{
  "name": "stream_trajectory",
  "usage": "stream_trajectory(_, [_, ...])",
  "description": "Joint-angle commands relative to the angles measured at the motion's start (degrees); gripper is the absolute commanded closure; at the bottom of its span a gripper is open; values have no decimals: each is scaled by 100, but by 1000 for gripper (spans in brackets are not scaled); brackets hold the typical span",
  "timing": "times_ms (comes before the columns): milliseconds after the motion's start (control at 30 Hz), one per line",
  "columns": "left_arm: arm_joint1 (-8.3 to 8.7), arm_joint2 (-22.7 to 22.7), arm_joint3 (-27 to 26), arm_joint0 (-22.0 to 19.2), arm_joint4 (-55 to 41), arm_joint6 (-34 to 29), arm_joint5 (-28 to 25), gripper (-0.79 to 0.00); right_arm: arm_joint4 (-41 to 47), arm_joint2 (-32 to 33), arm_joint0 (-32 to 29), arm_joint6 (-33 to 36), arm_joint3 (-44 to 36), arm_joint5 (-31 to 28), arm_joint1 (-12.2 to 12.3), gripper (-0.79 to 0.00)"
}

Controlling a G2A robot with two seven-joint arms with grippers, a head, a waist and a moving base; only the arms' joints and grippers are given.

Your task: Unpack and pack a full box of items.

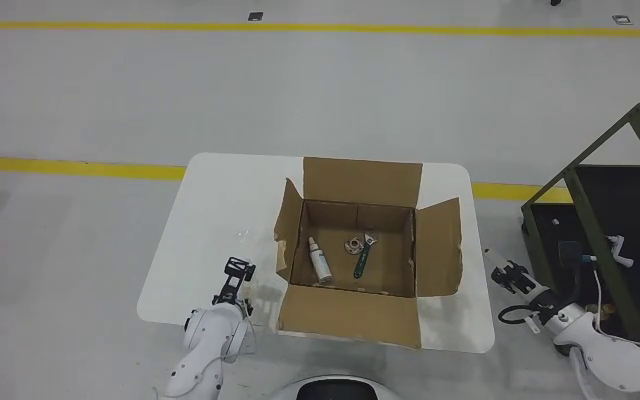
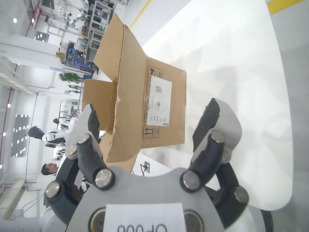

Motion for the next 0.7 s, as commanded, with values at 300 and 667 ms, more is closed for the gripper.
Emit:
stream_trajectory(300, [-6,-21,53,-55,-104,-28,45,-785,-43,-87,32,-1,-29,43,11,-785])
stream_trajectory(667, [26,-205,-824,106,84,-105,201,-785,323,-187,175,50,-66,192,13,-785])
